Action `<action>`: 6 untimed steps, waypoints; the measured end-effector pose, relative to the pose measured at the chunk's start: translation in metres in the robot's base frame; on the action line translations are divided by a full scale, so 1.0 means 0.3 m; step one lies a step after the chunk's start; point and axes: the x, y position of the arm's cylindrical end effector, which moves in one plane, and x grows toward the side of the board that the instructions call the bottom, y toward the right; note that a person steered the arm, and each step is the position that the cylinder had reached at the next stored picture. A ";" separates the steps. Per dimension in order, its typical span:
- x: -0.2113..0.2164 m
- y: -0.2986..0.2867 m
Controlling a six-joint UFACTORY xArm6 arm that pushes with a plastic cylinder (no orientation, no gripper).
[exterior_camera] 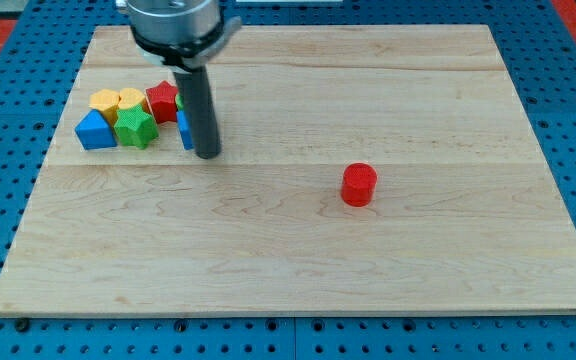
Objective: Move the red circle to the center
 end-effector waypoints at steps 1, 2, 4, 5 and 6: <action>-0.071 0.444; 0.007 0.802; 0.185 0.314; 0.107 0.151; 0.163 0.353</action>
